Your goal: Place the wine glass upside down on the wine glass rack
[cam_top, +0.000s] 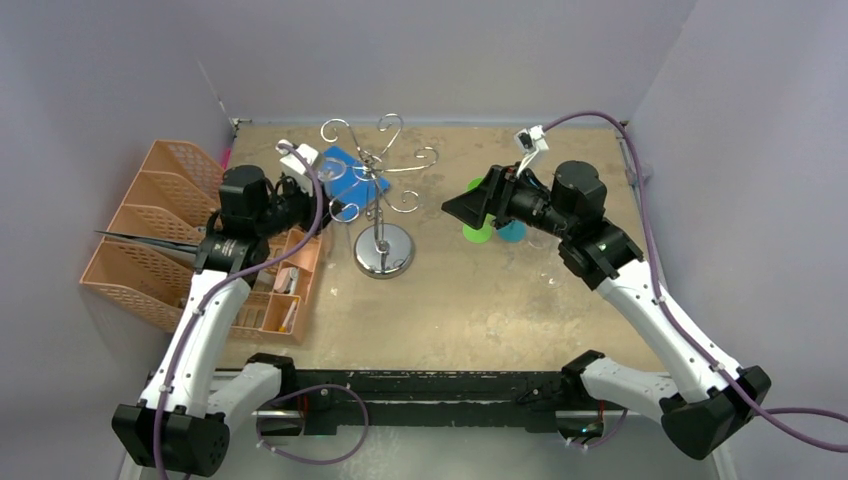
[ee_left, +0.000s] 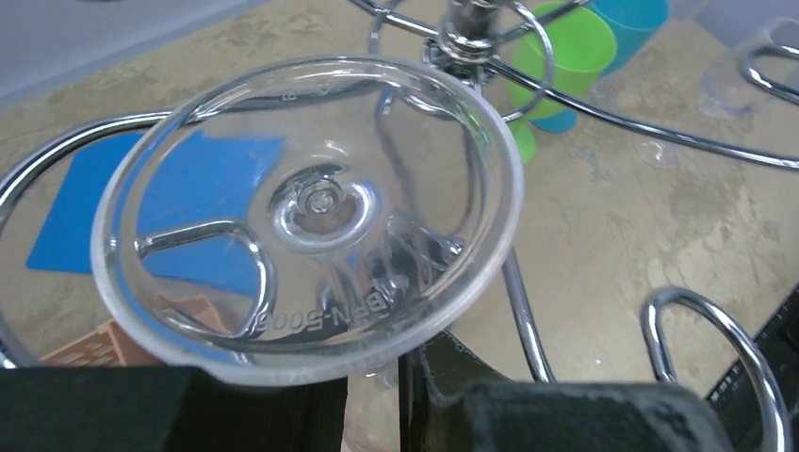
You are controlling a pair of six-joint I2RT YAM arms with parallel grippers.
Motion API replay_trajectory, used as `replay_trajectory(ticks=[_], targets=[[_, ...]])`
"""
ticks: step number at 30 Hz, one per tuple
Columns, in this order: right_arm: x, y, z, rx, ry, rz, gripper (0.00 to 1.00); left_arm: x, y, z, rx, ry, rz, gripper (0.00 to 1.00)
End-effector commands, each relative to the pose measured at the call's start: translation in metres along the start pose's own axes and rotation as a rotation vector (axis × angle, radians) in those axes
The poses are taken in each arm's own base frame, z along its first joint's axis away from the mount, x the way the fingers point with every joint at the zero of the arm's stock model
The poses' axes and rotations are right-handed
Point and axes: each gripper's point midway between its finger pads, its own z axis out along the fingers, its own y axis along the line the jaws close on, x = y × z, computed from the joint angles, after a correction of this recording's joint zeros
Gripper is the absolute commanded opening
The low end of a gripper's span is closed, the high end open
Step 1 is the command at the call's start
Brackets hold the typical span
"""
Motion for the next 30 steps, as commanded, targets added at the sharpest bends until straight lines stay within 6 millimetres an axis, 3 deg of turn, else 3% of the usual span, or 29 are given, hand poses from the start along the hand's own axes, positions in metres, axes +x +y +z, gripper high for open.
replay_trajectory(ticks=[1,7,11,15,20,30], targets=[[-0.009,0.023,-0.003,-0.074,-0.005,0.024,0.80,-0.023,0.030,0.000,-0.170,-0.121,-0.034,0.00],[-0.009,0.021,-0.001,-0.067,-0.006,0.040,0.80,-0.023,0.030,0.005,-0.148,-0.162,0.013,0.00],[-0.009,0.021,-0.001,-0.068,-0.010,0.043,0.80,-0.030,0.036,-0.002,-0.201,-0.231,0.066,0.00],[-0.009,0.022,-0.001,-0.072,-0.013,0.048,0.80,-0.032,0.044,-0.004,-0.250,-0.232,0.062,0.00],[-0.009,0.021,-0.001,-0.075,-0.014,0.053,0.80,-0.038,0.038,-0.005,-0.219,-0.245,0.073,0.00],[-0.008,0.022,-0.004,-0.076,-0.018,0.050,0.80,-0.044,0.044,-0.006,-0.257,-0.276,0.062,0.00]])
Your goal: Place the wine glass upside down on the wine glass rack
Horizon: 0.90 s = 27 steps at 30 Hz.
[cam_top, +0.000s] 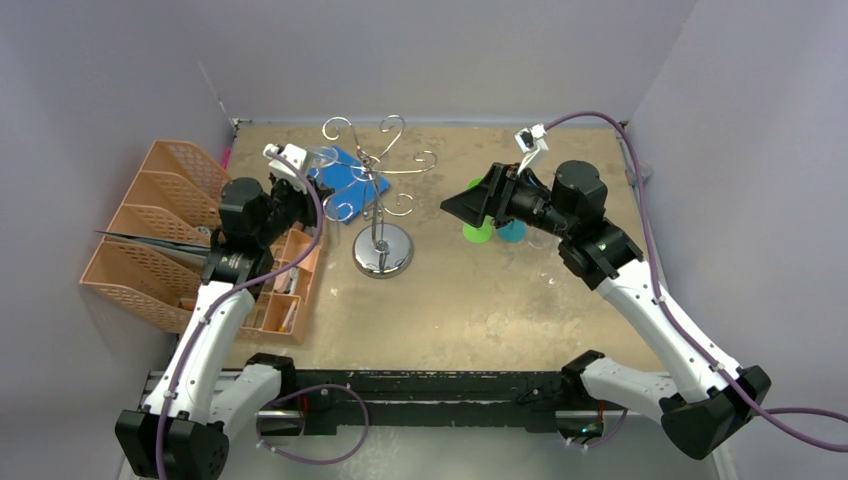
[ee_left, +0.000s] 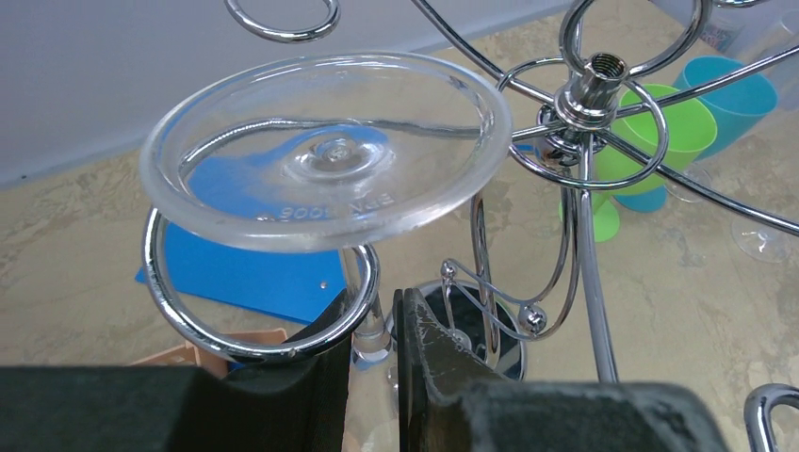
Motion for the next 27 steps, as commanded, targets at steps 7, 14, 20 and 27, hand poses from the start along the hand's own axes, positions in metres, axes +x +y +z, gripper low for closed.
replay_trajectory(ticks=[7,14,20,27], targets=[[-0.008,0.018,-0.007,-0.057,-0.035,-0.028,0.80,-0.035,0.020,-0.006,-0.122,-0.140,0.008,0.00],[-0.009,0.018,-0.008,-0.055,-0.039,-0.023,0.80,-0.040,0.023,-0.011,-0.152,-0.186,0.010,0.00],[-0.008,0.017,-0.008,-0.052,-0.039,-0.017,0.80,-0.036,0.024,-0.020,-0.173,-0.201,0.021,0.00],[-0.009,0.017,-0.006,-0.051,-0.036,-0.013,0.79,-0.032,0.024,-0.026,-0.189,-0.230,0.018,0.00]])
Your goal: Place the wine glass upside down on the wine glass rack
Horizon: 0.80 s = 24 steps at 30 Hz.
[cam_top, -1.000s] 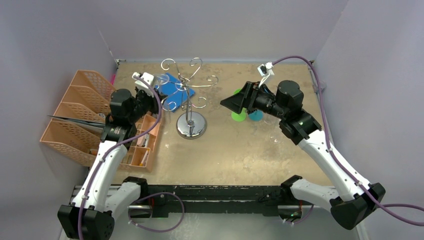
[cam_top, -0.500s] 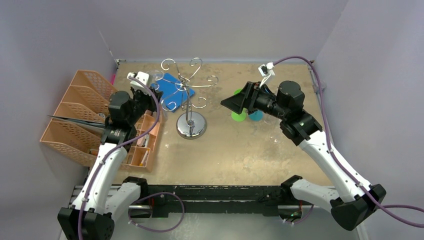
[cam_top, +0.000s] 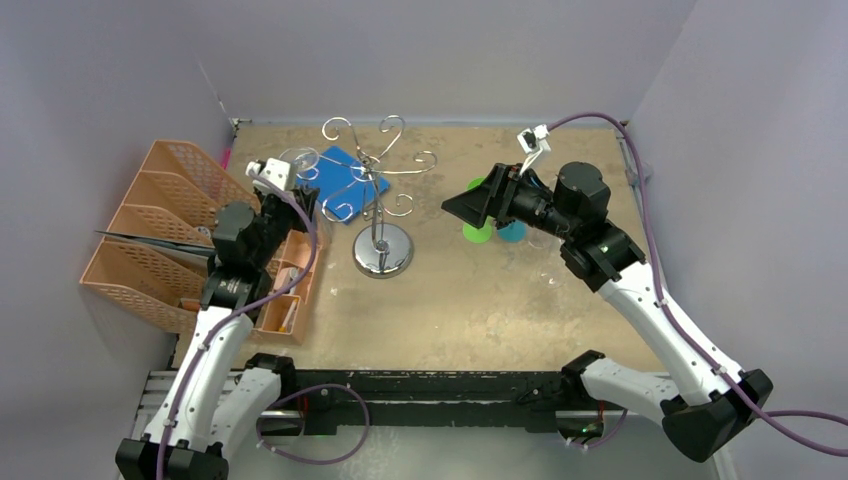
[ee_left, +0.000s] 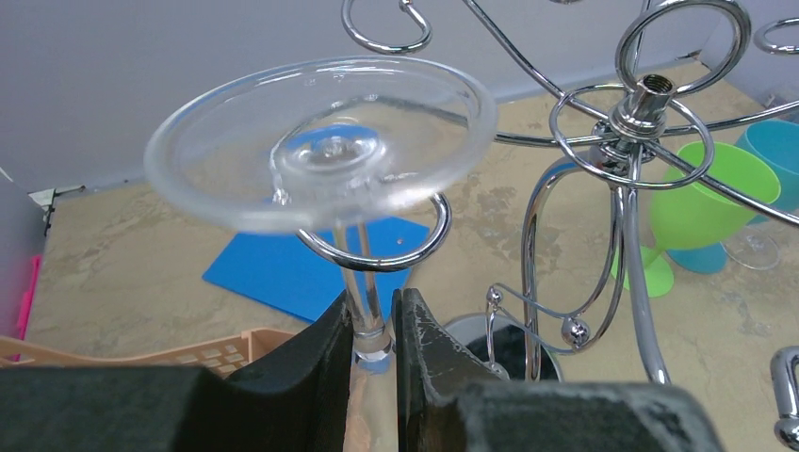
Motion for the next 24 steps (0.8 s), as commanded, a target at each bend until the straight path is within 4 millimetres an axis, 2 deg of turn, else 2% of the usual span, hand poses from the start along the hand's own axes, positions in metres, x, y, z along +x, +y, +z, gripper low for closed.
replay_trajectory(ticks=[1,5,13,19,24], targets=[[-0.007,0.014,-0.003,-0.045,-0.024,-0.015,0.79,-0.025,0.005,-0.002,-0.027,-0.102,0.001,0.00],[-0.007,0.014,-0.005,-0.044,-0.029,-0.013,0.79,-0.024,-0.001,-0.005,0.005,-0.108,0.006,0.00],[-0.006,0.014,-0.005,-0.041,-0.029,-0.005,0.79,-0.009,-0.015,-0.005,0.094,-0.084,0.057,0.00],[-0.006,0.013,-0.007,-0.038,-0.038,0.000,0.79,0.003,-0.012,0.003,0.087,-0.021,0.036,0.00],[-0.007,0.015,-0.009,-0.040,-0.045,-0.006,0.80,0.007,-0.008,0.005,0.058,0.017,0.001,0.13]])
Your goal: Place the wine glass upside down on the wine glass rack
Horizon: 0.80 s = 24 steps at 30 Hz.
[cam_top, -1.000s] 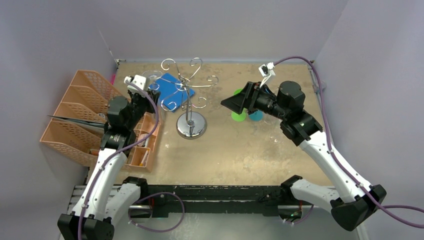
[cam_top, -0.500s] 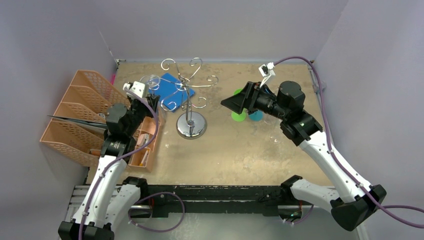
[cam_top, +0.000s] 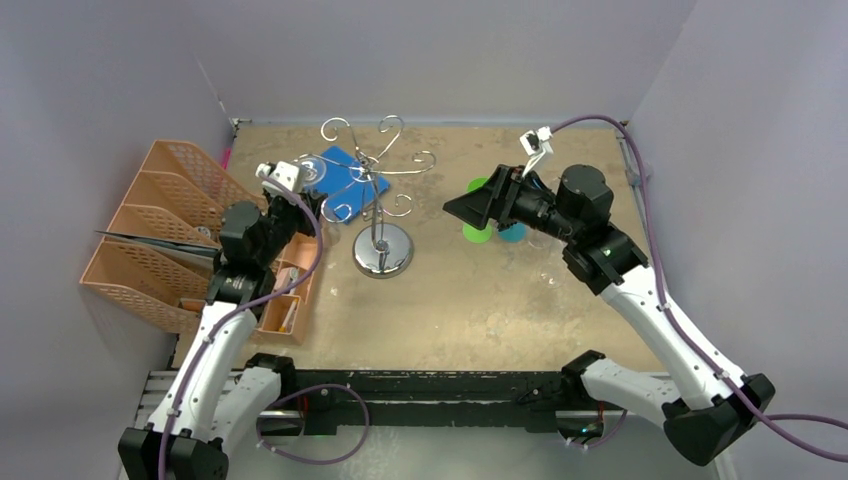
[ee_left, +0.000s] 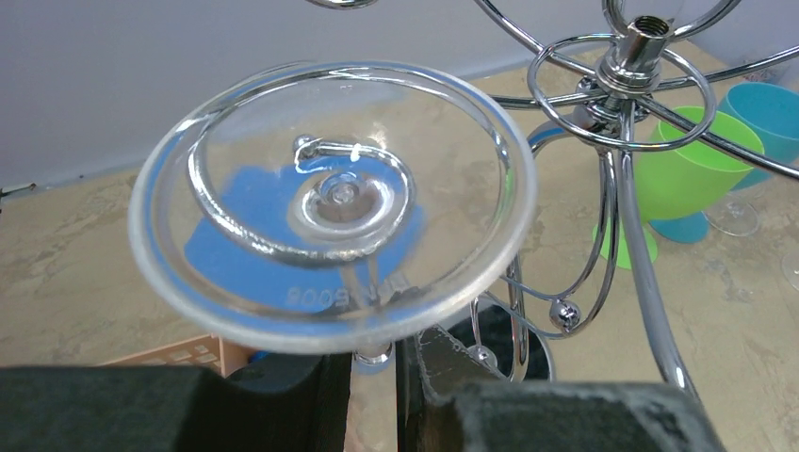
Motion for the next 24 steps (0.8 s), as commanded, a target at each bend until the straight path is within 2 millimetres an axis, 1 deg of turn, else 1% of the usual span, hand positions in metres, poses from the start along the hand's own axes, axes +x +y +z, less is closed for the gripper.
replay_trajectory(ticks=[1,8,13,19,21,24], targets=[[-0.009,0.014,-0.007,-0.038,-0.041,-0.022,0.80,-0.008,0.004,-0.002,-0.025,0.010,-0.018,0.17],[-0.010,0.016,-0.009,-0.038,-0.050,-0.020,0.80,-0.011,0.004,-0.015,-0.054,-0.015,-0.056,0.38],[-0.008,0.016,-0.012,-0.030,-0.043,-0.023,0.80,-0.010,0.007,-0.030,-0.099,-0.001,-0.095,0.46],[-0.003,0.008,-0.023,0.035,-0.023,-0.062,0.80,-0.006,0.004,-0.060,-0.156,0.007,-0.183,0.55],[-0.003,0.004,-0.028,0.064,-0.031,-0.076,0.80,-0.010,0.005,-0.073,-0.189,-0.021,-0.218,0.59],[-0.006,-0.001,-0.036,0.113,-0.045,-0.112,0.81,-0.016,0.009,-0.094,-0.250,-0.046,-0.274,0.61]])
